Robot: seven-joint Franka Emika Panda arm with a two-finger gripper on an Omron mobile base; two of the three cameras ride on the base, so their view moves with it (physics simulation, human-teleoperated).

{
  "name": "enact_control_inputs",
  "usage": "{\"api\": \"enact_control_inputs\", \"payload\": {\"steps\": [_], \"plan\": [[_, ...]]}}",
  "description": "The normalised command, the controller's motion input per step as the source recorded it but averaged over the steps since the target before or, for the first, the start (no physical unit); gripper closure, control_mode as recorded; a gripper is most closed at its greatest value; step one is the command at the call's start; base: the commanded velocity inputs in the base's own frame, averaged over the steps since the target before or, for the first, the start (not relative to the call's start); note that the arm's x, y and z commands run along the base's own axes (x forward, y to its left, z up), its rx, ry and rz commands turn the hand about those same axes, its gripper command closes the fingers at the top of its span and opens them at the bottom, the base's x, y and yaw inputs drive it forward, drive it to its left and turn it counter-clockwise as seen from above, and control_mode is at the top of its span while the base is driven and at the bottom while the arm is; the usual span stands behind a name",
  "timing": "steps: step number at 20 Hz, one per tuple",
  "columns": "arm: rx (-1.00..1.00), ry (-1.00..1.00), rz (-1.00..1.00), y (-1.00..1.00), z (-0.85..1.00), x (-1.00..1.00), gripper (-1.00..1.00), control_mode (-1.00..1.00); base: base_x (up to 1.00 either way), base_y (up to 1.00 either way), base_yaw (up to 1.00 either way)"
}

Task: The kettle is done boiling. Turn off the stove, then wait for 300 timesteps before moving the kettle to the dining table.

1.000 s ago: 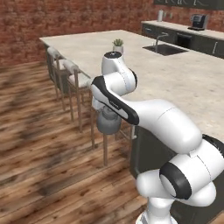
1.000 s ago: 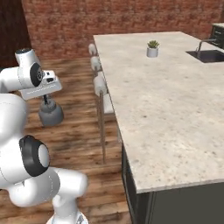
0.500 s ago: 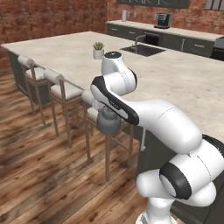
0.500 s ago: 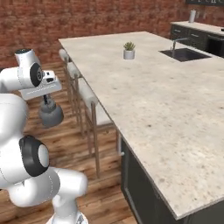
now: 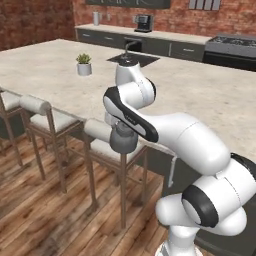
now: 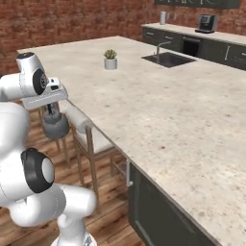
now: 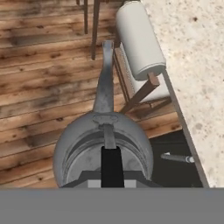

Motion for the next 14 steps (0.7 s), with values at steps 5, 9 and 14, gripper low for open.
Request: {"api": "enact_control_inputs", "payload": {"steps": [5, 9, 14], "plan": [[0.00, 0.00, 0.00, 0.00, 0.00, 0.00, 1.00, 1.00, 0.28, 0.50, -0.42], [0.00, 0.00, 0.00, 0.00, 0.00, 0.00, 1.00, 1.00, 0.26, 0.46, -0.41], [0.00, 0.00, 0.00, 0.00, 0.00, 0.00, 1.00, 1.00, 0.26, 0.45, -0.40]]}}
